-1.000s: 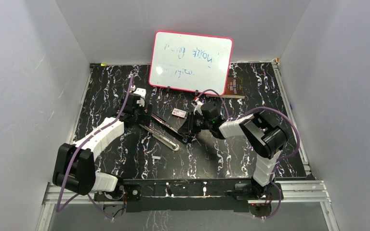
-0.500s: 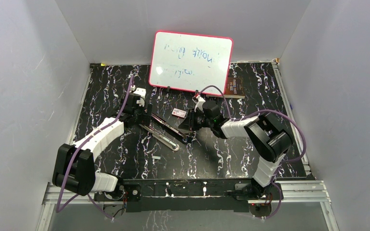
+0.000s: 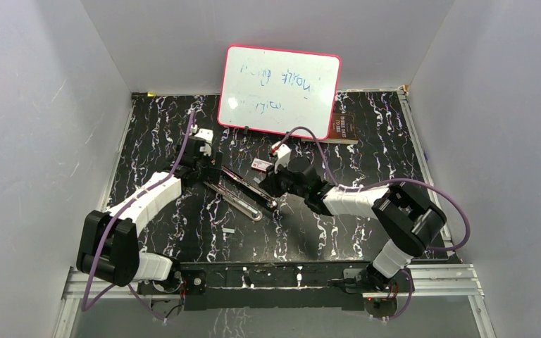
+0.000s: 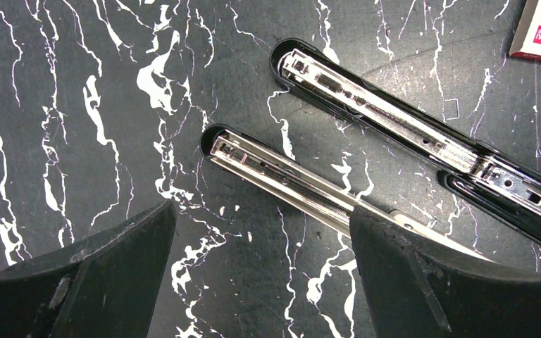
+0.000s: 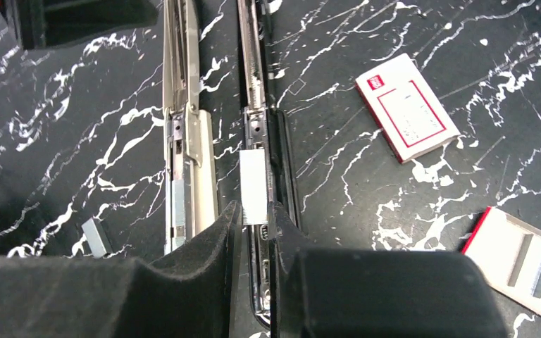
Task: Load the staples into the stapler
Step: Pick up the stapler.
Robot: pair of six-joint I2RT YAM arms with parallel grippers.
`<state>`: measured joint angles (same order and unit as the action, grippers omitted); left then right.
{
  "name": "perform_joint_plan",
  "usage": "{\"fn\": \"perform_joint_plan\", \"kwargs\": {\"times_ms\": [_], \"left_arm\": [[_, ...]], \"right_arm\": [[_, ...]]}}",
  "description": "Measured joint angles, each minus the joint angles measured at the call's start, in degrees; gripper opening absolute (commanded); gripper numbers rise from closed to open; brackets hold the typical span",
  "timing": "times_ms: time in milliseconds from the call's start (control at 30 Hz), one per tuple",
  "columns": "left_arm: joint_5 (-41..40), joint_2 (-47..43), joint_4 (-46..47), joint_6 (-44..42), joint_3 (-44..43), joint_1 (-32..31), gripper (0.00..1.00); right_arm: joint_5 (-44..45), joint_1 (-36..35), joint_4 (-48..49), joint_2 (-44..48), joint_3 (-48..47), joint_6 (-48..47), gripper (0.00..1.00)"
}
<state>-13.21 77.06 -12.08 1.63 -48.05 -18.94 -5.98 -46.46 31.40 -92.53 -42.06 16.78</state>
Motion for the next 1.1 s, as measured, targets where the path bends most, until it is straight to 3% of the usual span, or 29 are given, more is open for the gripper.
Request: {"fn": "perform_joint_plan", "kwargs": {"times_ms": [367, 1100], "left_arm": [[-0.4, 0.0, -1.9, 2.2, -5.4, -0.6, 0.93], [-3.8, -0.7, -0.2, -1.3, -2.0, -0.8, 0.93]], "right_arm": [[8.9, -4.8, -1.9, 0.3, 0.0, -7.6, 0.12], [13.4, -8.5, -8.6, -1.7, -4.0, -10.9, 0.12]]}}
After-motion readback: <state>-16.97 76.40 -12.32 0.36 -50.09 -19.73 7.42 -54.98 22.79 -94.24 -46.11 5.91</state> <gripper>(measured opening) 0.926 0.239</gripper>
